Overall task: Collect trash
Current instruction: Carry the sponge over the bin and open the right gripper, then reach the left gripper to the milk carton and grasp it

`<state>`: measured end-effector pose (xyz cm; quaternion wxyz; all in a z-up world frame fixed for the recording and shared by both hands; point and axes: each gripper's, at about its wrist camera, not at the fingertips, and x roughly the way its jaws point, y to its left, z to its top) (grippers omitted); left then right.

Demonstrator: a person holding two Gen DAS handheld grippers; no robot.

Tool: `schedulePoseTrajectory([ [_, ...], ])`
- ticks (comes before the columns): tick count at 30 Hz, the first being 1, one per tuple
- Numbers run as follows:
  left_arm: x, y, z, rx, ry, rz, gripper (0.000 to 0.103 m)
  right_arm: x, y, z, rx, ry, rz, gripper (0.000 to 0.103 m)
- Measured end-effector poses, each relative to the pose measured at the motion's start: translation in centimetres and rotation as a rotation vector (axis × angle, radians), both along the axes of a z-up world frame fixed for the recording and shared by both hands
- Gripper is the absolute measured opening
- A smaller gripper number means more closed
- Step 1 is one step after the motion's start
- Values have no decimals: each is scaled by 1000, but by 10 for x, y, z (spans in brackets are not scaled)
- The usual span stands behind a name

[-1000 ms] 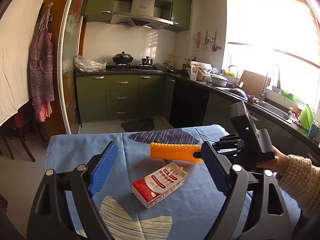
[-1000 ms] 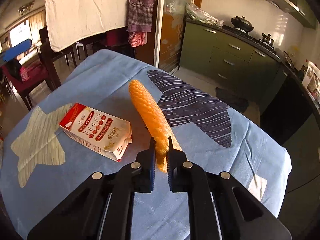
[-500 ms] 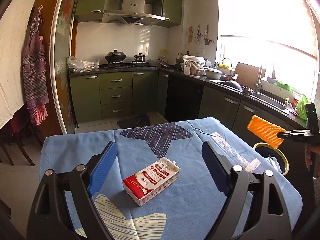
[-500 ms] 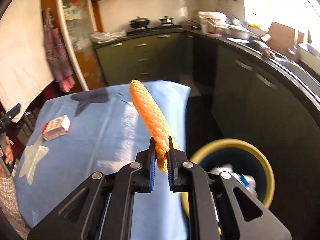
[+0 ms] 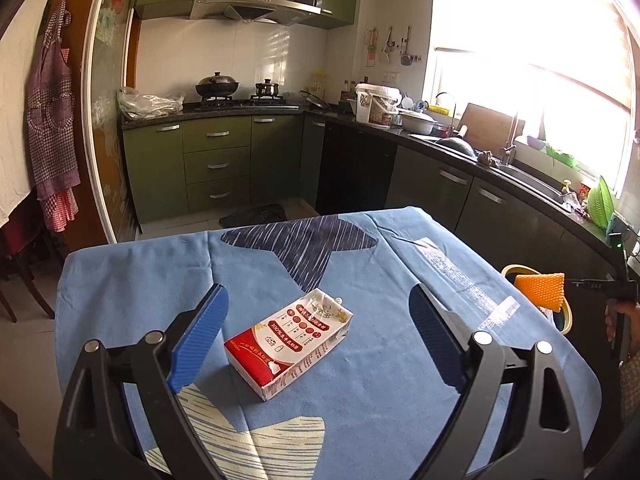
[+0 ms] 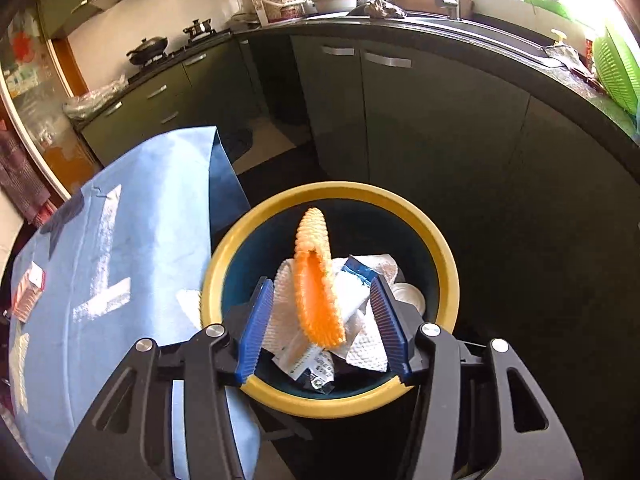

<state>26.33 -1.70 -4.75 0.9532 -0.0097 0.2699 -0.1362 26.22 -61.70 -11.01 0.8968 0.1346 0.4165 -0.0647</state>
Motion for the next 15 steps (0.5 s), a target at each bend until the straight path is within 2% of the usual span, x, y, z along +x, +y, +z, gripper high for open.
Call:
schedulePoseTrajectory([
  [7,16,-9,-25,71,59,-6,91,-17,26,24,6,-73,52,52],
  [15,40,-1,-47,98,113,36,92,-30,46,40,49,-119,128,54],
])
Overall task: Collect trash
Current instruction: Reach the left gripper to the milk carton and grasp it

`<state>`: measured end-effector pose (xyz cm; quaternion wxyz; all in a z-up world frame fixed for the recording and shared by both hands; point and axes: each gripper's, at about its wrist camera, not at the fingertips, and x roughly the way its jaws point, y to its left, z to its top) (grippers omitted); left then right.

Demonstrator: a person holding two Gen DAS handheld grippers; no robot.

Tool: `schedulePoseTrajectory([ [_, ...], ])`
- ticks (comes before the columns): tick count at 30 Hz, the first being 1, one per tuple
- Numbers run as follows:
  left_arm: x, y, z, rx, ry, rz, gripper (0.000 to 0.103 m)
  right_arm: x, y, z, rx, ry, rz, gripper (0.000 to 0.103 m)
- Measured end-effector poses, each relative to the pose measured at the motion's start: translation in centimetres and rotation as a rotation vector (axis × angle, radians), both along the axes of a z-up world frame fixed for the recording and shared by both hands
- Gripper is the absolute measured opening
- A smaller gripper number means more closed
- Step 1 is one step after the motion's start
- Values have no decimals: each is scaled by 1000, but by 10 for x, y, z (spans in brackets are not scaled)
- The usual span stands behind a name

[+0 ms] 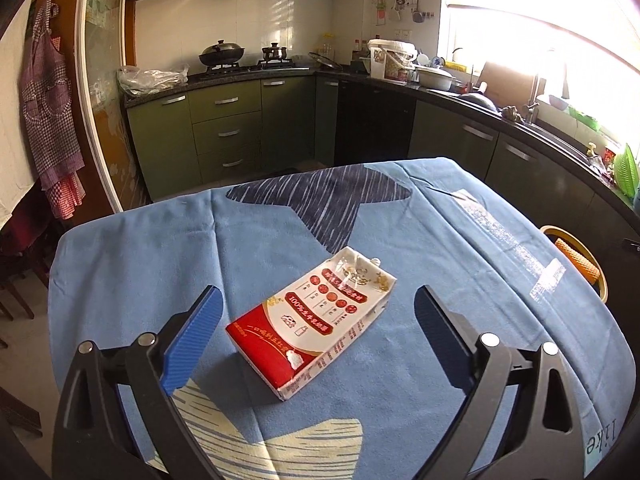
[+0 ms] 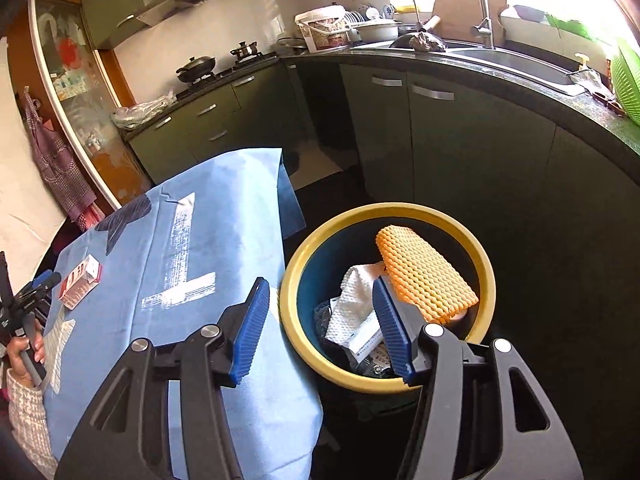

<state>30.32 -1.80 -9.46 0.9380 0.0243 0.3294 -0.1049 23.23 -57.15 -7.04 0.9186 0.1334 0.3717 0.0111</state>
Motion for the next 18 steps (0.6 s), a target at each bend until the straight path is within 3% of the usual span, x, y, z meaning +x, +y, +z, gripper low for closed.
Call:
schedulePoseTrajectory([
  [8,21,10,-16,-59,82,14,95,-2,12,0,20,-18,66,57],
  [18,10,-16,-19,-41,131,-143,96,-9,8,1,26,-15,70,58],
])
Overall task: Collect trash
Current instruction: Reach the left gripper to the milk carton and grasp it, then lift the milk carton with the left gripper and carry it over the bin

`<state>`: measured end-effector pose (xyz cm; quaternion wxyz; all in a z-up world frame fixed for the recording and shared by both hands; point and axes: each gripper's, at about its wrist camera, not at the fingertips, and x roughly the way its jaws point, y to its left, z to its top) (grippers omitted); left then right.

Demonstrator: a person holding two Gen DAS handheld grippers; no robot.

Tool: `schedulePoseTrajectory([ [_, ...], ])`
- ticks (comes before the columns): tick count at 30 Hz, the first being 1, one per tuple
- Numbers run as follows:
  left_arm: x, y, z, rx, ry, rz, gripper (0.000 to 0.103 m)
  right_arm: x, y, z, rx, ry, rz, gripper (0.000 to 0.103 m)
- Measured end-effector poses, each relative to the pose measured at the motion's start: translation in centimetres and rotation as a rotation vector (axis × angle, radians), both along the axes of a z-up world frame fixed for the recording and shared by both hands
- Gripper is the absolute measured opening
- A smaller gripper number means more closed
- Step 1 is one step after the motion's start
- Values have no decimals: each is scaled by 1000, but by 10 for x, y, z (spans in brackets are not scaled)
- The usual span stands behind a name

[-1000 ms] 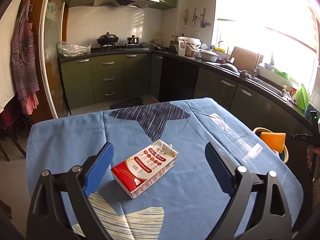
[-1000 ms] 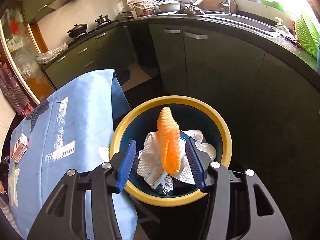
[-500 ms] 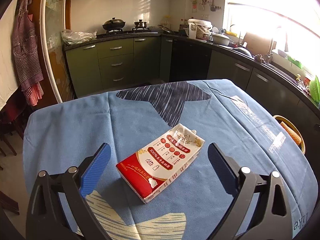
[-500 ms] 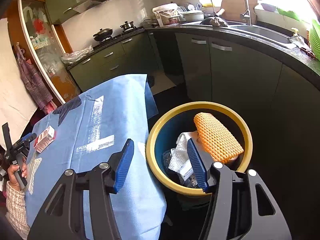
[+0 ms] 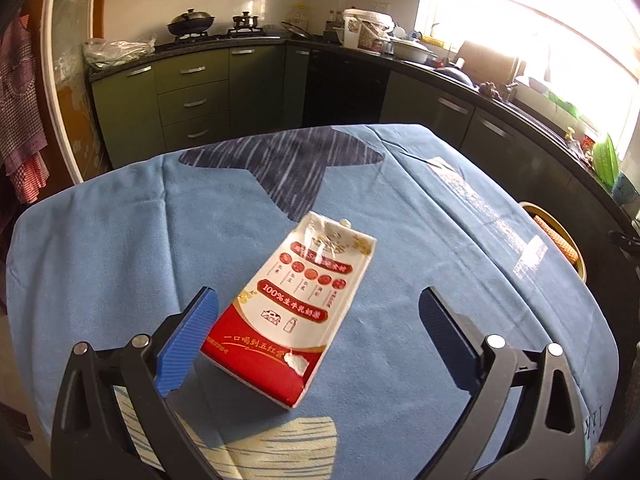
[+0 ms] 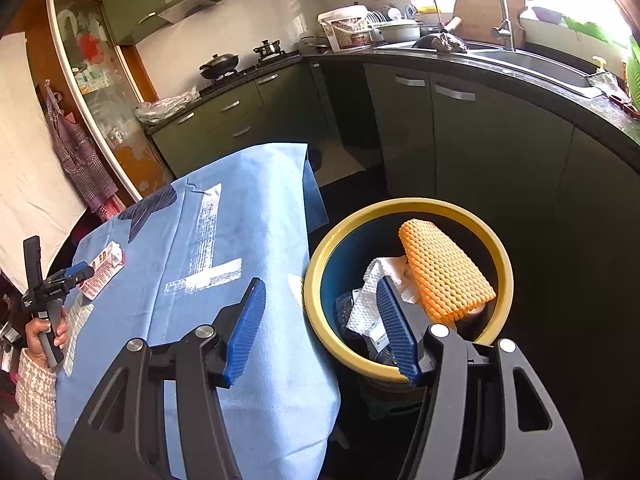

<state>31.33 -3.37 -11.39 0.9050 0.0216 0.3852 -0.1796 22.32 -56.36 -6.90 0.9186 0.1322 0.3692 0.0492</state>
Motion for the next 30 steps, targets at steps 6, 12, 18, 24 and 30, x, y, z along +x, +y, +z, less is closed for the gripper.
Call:
schedulePoseTrajectory([
  [6,-13,-28,-4,95,-4,-50,96,-4,0,2,-2,0,5,59],
  [12,-2,-25,-18,104,75,-5,74,-4,6,1,1,3,22,60],
  [18,2,-11,-19,34,114,30,50,-5,11,1,6,5,35,61],
  [24,-14,-18,5,9,27,2,50,-8,14,-1,32,-2,37,61],
  [30,-24,-30,26,7,-30,-29,50,-8,17,-2,48,3,48,61],
])
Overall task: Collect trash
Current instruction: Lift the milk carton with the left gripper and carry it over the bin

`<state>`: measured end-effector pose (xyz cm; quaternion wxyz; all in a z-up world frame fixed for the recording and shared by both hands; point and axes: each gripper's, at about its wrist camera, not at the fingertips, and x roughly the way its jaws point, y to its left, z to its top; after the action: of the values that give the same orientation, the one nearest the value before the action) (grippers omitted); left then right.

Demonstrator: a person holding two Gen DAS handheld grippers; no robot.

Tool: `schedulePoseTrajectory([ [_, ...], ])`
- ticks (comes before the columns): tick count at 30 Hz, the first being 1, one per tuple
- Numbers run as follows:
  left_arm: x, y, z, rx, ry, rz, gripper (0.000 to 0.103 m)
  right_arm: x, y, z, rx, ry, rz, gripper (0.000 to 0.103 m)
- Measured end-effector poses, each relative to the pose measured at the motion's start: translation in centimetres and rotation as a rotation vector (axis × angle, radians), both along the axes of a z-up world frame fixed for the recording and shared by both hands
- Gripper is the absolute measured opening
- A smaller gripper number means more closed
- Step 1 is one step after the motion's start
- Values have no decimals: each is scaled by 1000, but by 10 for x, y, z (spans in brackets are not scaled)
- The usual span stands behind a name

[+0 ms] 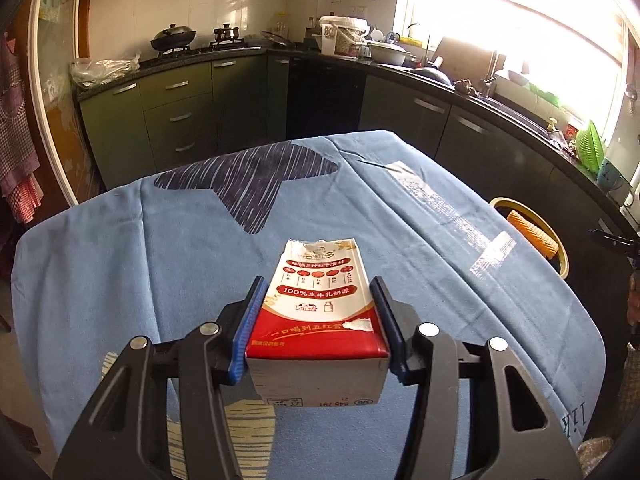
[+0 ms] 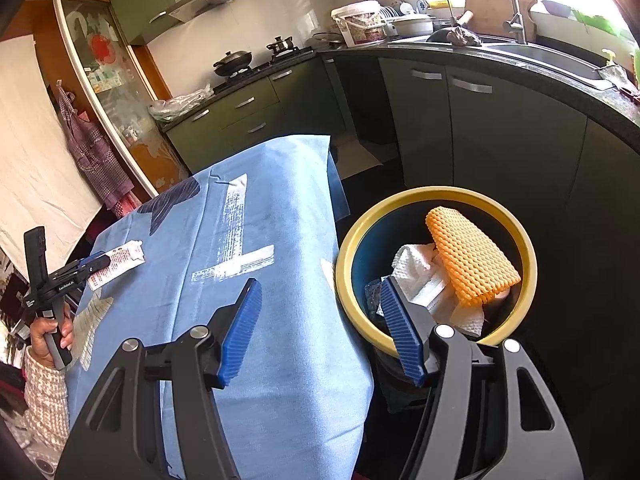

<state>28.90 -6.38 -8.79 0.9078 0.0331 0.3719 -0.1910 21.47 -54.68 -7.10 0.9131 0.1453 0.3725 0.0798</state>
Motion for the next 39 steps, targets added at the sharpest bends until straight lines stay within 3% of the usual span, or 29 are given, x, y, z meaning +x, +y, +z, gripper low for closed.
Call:
schedulePoseTrajectory([
  [16,8,-8,-34,104,237,-26,50,-2,10,5,-11,9,27,62],
  [21,1,-7,-29,75,288,-39,50,-1,9,3,-4,20,34,63],
  [26,-8,-3,-11,21,281,-49,50,0,4,-2,20,31,39,63],
  [32,-18,-5,22,-22,194,-40,50,-4,2,-2,25,29,38,63],
  [39,-34,-62,66,-8,116,-174,50,-20,-13,12,23,-15,-3,63],
])
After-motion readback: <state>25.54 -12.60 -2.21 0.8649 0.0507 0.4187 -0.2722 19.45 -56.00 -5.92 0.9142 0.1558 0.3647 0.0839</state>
